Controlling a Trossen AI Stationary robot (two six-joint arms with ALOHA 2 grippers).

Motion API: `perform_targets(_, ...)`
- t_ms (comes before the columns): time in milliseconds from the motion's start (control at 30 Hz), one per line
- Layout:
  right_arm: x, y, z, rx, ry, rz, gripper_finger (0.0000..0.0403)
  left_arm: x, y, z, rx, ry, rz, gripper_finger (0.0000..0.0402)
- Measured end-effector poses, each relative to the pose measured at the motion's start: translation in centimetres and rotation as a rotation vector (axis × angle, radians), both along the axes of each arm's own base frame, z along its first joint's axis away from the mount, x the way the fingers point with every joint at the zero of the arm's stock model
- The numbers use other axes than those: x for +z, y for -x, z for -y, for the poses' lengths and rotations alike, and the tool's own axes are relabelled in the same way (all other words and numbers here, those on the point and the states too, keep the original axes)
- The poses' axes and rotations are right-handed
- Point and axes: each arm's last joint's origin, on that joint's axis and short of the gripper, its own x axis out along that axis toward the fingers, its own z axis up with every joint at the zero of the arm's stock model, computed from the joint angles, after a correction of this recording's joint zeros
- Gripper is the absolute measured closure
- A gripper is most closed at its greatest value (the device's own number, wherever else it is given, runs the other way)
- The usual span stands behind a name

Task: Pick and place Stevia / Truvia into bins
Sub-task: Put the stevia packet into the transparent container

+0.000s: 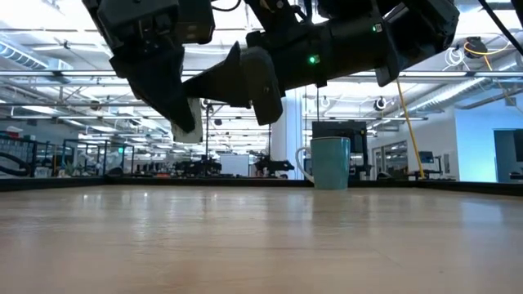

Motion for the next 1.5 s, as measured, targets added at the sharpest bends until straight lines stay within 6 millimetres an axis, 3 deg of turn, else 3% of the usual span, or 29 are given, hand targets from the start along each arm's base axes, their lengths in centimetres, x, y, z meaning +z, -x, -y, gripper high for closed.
perform_targets(67, 0.0, 0.0, 0.0, -0.003, -0.019, -0.003, 0.0392, 0.0, 0.0, 0.0, 0.01, 0.005, 0.0, 0.0391)
perform_targets(367, -0.5, 0.2, -0.1, -0.038, -0.059, -0.047, 0.0304, -0.2, 0.3, 0.1, 0.035, 0.064, -0.038, 0.0394)
perform_targets(567, -0.7, 0.8, -1.5, -0.099, 0.024, -0.064, 0.0269, -0.9, 2.2, 0.1, 0.144, 0.154, -0.255, 0.0396)
perform_targets(833, -2.3, 1.9, -2.9, -0.091, 0.086, -0.225, 0.0267, -1.2, 6.1, 1.5, 0.377, 0.252, -0.598, 0.0397)
perform_targets(1000, -2.4, 1.9, -2.6, -0.097, 0.092, -0.242, 0.0267, -0.6, 6.8, 3.6, 0.395, 0.255, -0.563, 0.0398)
perform_targets(1300, -2.5, 1.7, -1.7, -0.119, 0.095, -0.255, 0.0268, 3.4, 8.1, 7.5, 0.444, 0.282, -0.525, 0.0398)
perform_targets(1500, -2.5, 1.8, -2.2, -0.105, 0.095, -0.253, 0.027, 2.4, 9.8, 9.4, 0.507, 0.298, -0.574, 0.0386)
